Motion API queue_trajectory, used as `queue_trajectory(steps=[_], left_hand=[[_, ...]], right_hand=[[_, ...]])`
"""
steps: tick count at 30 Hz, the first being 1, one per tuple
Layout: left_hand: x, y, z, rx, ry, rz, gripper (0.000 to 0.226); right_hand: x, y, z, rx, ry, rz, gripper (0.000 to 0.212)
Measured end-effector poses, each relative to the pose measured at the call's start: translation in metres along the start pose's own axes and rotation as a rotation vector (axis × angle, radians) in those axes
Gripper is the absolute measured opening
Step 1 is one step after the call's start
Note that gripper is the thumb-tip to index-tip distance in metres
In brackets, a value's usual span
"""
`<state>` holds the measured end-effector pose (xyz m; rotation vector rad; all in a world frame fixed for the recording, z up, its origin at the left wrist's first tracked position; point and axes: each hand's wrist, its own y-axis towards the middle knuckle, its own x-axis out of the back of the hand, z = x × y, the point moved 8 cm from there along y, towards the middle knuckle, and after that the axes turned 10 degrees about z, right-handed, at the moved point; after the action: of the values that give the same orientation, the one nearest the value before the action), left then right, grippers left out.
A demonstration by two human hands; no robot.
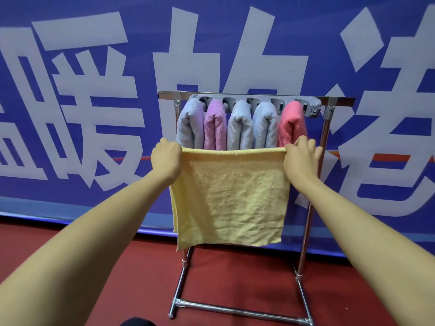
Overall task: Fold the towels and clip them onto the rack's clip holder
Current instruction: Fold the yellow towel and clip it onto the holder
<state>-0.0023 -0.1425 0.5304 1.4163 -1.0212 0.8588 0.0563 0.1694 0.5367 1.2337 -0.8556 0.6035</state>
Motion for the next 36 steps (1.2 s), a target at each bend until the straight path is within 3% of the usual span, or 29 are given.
queue_trajectory(steps=[4, 9, 16, 20, 25, 28, 36], left_hand=[[0.008, 0.004, 0.001, -0.021, -0.067, -0.021, 0.015], [0.007, 0.004, -0.002, -0.073, -0.067, -0.003, 0.013], [-0.002, 0.009, -0.002, -0.097, -0.114, -0.002, 0.017], [-0.013, 0.006, -0.002, -0.123, -0.071, 0.057, 0.016], [-0.008, 0.004, -0.006, -0.242, -0.037, 0.027, 0.010], [-0.002, 0.004, -0.003, -0.232, 0.016, -0.053, 0.008], [-0.003, 0.008, 0.007, -0.135, 0.032, -0.031, 0.017]], right_hand=[[0.011, 0.006, 0.005, 0.012, -0.024, 0.017, 0.027], [0.011, 0.008, -0.002, -0.118, 0.265, 0.068, 0.028], [0.000, 0.006, 0.001, -0.049, 0.451, 0.163, 0.016], [-0.003, 0.003, 0.001, -0.010, 0.378, 0.172, 0.014], [-0.002, 0.003, -0.001, -0.071, 0.013, 0.097, 0.025], [0.000, 0.003, -0.002, -0.101, -0.030, 0.075, 0.027], [0.005, 0.007, 0.002, -0.034, -0.070, 0.122, 0.021]])
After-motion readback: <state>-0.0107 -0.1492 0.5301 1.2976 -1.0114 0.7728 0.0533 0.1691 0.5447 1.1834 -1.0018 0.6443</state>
